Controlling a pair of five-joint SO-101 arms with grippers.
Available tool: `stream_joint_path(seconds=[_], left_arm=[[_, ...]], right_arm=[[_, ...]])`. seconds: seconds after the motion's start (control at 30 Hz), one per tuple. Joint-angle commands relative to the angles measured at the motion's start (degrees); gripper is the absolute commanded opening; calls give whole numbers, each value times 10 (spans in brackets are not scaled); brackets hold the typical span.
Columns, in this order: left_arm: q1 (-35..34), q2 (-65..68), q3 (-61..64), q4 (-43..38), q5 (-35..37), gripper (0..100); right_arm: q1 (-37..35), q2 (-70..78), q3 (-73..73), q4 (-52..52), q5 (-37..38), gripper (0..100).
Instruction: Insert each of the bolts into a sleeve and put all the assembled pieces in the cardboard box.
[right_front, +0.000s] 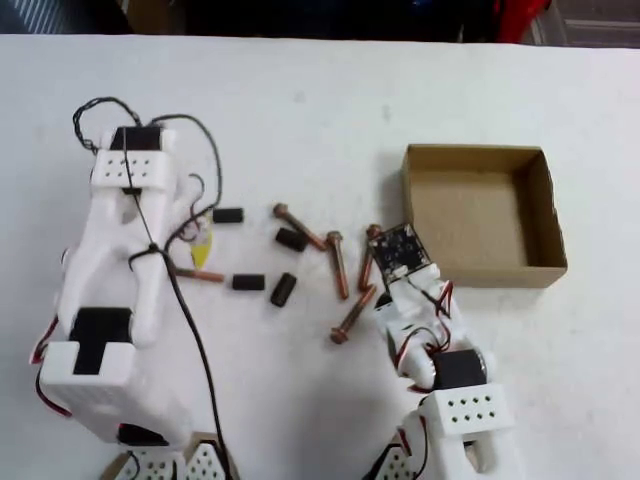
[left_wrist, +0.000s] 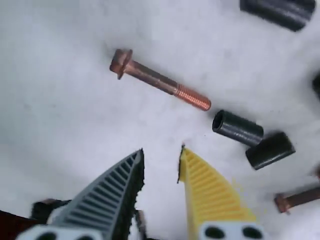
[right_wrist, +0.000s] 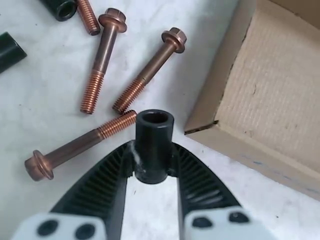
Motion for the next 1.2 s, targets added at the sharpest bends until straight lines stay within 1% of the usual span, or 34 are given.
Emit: stream_joint_path(seconds=[0.0,0.07,0.1,0.27,0.53,0.67,0.83,1.17], left_arm=[[2,-34,-24,-15,149,146],[2,-34,-24,-15,188,146],[3,-34,-24,-15,193,146],[3,-34,-24,-36,194,146],[5,-24,-9,-44,198,146],[-20,19,-9,-61,200,143],[-61,80,-10,-98,256,143],[-66,149,-18,-111,288,143]], right_arm=[[0,-9,-6,-13,-1,17],[0,-9,-6,-13,-1,17],[0,-9,-6,-13,-1,17],[0,-9,-6,-13,-1,17],[0,-9,-6,-12,-1,17],[0,-9,-6,-12,-1,17],[0,-9,-6,-12,-1,17],[0,-9,-6,-12,-1,17]])
